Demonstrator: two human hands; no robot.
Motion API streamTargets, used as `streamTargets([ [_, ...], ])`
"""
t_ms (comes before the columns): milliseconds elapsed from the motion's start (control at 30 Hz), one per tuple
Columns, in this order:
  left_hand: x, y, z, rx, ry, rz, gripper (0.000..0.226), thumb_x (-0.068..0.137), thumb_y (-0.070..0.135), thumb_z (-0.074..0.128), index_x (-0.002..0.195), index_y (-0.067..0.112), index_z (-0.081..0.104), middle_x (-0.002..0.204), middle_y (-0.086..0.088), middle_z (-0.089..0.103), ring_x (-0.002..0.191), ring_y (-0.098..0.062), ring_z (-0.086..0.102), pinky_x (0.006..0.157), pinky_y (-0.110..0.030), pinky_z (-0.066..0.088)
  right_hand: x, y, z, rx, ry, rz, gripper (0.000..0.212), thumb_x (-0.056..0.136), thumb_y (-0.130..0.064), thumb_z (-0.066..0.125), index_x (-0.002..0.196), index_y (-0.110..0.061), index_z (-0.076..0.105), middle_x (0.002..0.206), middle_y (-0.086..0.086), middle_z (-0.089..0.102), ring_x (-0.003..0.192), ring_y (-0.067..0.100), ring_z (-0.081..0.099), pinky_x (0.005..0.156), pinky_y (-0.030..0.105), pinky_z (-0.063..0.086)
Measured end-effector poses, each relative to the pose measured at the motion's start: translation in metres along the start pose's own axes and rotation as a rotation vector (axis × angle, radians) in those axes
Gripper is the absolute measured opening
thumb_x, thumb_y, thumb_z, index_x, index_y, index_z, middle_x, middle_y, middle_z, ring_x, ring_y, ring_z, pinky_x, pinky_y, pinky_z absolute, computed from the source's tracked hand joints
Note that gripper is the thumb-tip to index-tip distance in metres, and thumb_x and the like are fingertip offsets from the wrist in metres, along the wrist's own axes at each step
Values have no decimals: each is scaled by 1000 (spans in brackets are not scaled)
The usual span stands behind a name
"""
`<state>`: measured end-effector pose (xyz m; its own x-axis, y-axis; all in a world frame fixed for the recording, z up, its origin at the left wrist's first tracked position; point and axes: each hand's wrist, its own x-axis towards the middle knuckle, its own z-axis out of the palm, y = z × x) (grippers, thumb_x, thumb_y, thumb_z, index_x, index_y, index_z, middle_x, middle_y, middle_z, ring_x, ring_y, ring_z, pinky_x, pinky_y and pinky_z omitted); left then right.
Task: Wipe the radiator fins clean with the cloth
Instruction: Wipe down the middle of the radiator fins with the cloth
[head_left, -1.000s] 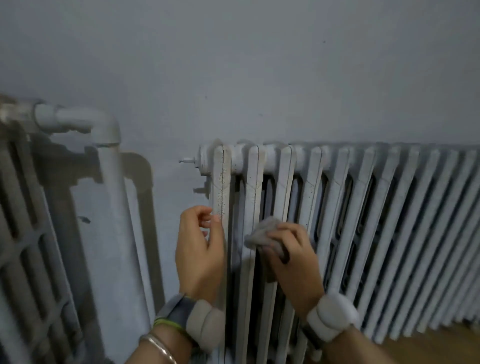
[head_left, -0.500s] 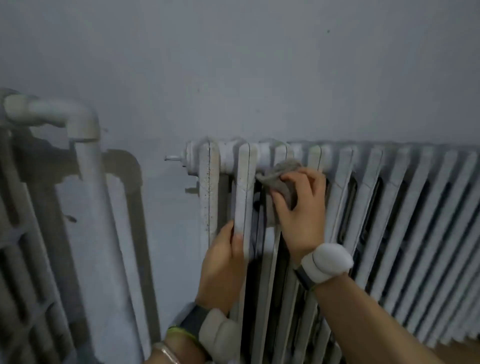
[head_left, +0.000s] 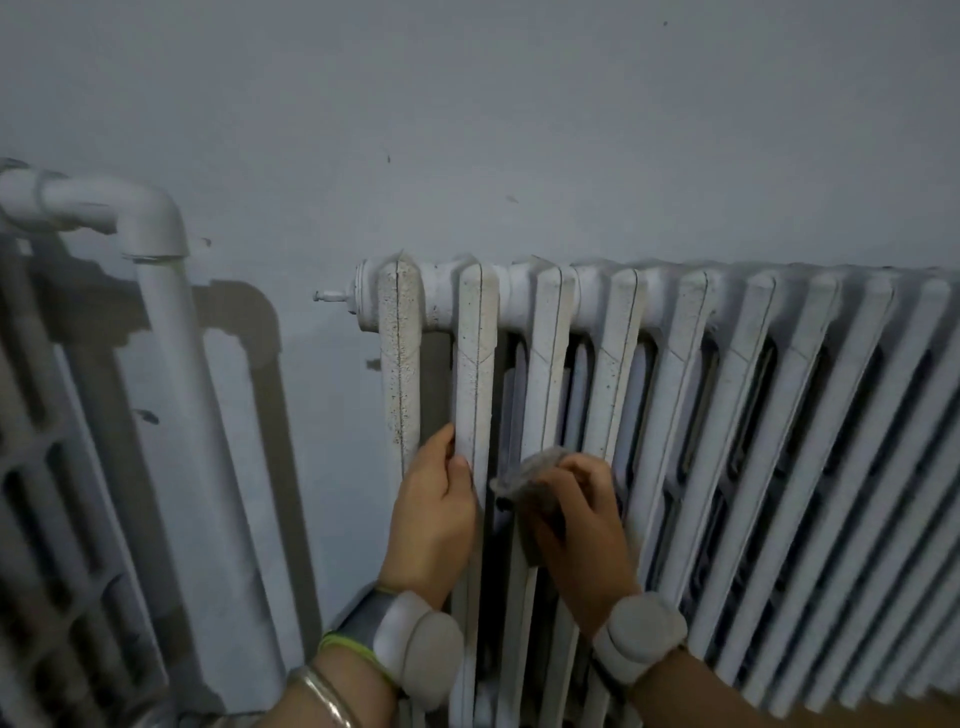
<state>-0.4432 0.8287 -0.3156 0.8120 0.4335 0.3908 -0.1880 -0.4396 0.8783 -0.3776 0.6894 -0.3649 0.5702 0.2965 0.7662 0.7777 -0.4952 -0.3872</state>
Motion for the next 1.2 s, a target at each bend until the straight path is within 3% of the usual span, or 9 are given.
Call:
streamTargets([
  [133, -2, 5, 1, -23, 31, -1, 40, 102, 21, 34, 141, 19, 38, 131, 8, 45, 116, -1, 38, 98, -16, 26, -13, -2, -6, 117, -33, -126, 3, 90, -17, 59, 90, -20, 60, 107, 16, 57, 98, 26, 63, 87, 34, 53],
  [200, -4, 8, 1, -33, 34, -10, 40, 102, 23, 34, 141, 22, 38, 130, 11, 44, 116, 1, 37, 100, -16, 25, -14, 1, -9, 9, -11, -192, 25, 87, -16, 61, 95, -38, 54, 115, -6, 51, 106, 2, 55, 93, 24, 49],
  [267, -5, 11, 1, -61, 26, -16, 34, 102, 21, 33, 134, 30, 40, 117, 22, 45, 103, 12, 42, 93, -3, 26, -6, 1, -14, 89, 1, -159, 40, 81, -3, 65, 104, -32, 52, 114, -21, 38, 111, -15, 43, 95, 6, 37],
  [333, -5, 13, 0, -95, 24, -12, 28, 101, 17, 34, 121, 36, 41, 104, 29, 47, 91, 19, 47, 78, 7, 29, 5, -3, -23, 137, 47, -108, 40, 79, 1, 70, 103, -26, 53, 116, -17, 37, 111, -19, 39, 93, -1, 32],
  [433, -3, 9, 0, -137, 21, -2, 32, 100, 12, 36, 121, 33, 47, 113, 17, 56, 102, 9, 52, 89, -6, 35, 33, -12, -35, 132, 190, -78, 29, 81, -3, 72, 106, -10, 60, 117, 2, 45, 105, -20, 40, 90, 1, 35],
  [700, -3, 8, 2, -148, 70, -1, 31, 100, 9, 37, 116, 31, 50, 104, 16, 57, 89, 19, 52, 74, 6, 33, 87, -31, -45, 133, 320, -177, 24, 88, -12, 64, 111, -8, 60, 121, 5, 42, 114, 15, 44, 102, 16, 32],
  [867, 0, 6, 8, -110, 117, -30, 34, 100, 13, 38, 130, 23, 48, 114, 14, 53, 98, 1, 48, 72, 9, 28, 85, -21, -30, 121, 313, -255, 25, 88, -10, 64, 112, -10, 58, 123, 8, 40, 115, 22, 45, 103, 23, 36],
  [1033, 0, 6, 11, -114, 142, -78, 37, 100, 17, 38, 136, 19, 47, 127, 7, 49, 116, -5, 43, 97, -14, 28, 64, -4, -11, 88, 304, -314, 28, 90, -14, 60, 116, -15, 51, 124, 10, 40, 110, 32, 51, 97, 40, 45],
  [1200, -1, 8, 13, -120, 166, -103, 34, 100, 23, 40, 133, 24, 48, 128, 8, 49, 115, -2, 42, 96, -12, 27, 39, 15, 4, 38, 192, -202, 25, 89, -24, 56, 114, -19, 54, 121, 12, 47, 111, 31, 53, 97, 35, 46],
])
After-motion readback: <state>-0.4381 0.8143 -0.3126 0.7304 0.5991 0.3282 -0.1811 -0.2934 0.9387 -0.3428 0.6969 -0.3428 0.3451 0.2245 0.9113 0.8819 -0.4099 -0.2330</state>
